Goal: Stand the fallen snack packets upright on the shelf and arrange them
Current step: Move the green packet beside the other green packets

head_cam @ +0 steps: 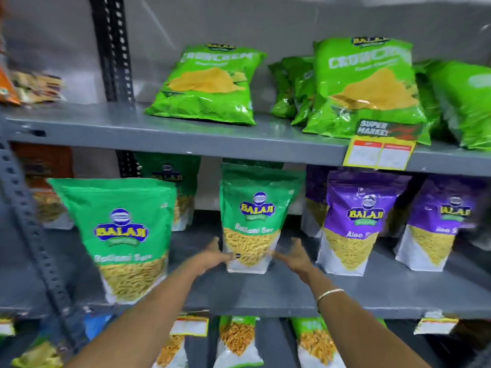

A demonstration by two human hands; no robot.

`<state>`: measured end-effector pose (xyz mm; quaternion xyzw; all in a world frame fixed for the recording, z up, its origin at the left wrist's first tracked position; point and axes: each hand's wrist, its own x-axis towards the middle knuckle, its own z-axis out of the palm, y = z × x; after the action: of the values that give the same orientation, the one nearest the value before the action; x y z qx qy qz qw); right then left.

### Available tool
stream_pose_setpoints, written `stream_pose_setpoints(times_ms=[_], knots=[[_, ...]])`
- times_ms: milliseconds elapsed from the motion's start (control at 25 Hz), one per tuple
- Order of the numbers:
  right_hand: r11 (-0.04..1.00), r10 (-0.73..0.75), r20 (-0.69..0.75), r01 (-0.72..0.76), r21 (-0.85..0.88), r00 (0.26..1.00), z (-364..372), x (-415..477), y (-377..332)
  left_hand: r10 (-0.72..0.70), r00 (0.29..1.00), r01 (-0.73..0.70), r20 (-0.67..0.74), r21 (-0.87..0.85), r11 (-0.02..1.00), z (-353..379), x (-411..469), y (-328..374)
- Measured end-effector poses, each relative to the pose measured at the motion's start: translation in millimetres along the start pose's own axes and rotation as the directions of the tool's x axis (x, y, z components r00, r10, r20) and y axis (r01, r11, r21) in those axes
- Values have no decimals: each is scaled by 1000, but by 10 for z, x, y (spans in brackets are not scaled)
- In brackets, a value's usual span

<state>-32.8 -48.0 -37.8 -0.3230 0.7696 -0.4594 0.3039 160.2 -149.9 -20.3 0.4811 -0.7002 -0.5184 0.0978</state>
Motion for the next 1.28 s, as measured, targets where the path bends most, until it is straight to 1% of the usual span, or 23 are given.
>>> stream_pose_setpoints(times_ms=[40, 120, 200, 280, 360, 480, 640, 840, 1160, 1240, 1280], knots=[[998, -25, 39, 23, 53, 999, -47, 122, 55, 34, 997, -41, -74, -86, 996, 94, 102, 17], [995, -60, 137, 49, 84, 989, -85, 316, 134, 51, 981, -91, -187, -210, 973, 256, 216, 23], [993, -93, 263, 71, 91, 960, -47, 391, 159, 42, 964, -108, -264, -239, 965, 330, 207, 12], [988, -128, 336, 91, 122, 933, -34, 360, 174, 35, 955, -106, -293, -229, 968, 355, 143, 11], [980, -171, 319, 127, 155, 932, -30, 231, 162, 50, 957, -110, -287, -198, 974, 369, 48, -11], [974, -207, 230, 178, 140, 951, -61, 21, 212, 71, 957, -104, -282, -104, 989, 423, -136, -42], [988, -152, 174, 147, 39, 973, -72, -298, 265, 65, 961, -79, -269, -40, 996, 450, -323, -122], [986, -168, 130, 169, 2, 977, -80, -514, 271, 86, 966, -84, -245, 16, 996, 449, -483, -163], [981, -188, 114, 192, -27, 975, -73, -637, 265, 127, 971, -123, -201, 31, 992, 450, -549, -197], [982, -172, 136, 180, -49, 976, -85, -619, 250, 107, 979, -100, -176, 47, 994, 430, -549, -179], [983, -160, 145, 171, -65, 976, -95, -604, 248, 78, 985, -66, -155, 82, 994, 409, -552, -169]])
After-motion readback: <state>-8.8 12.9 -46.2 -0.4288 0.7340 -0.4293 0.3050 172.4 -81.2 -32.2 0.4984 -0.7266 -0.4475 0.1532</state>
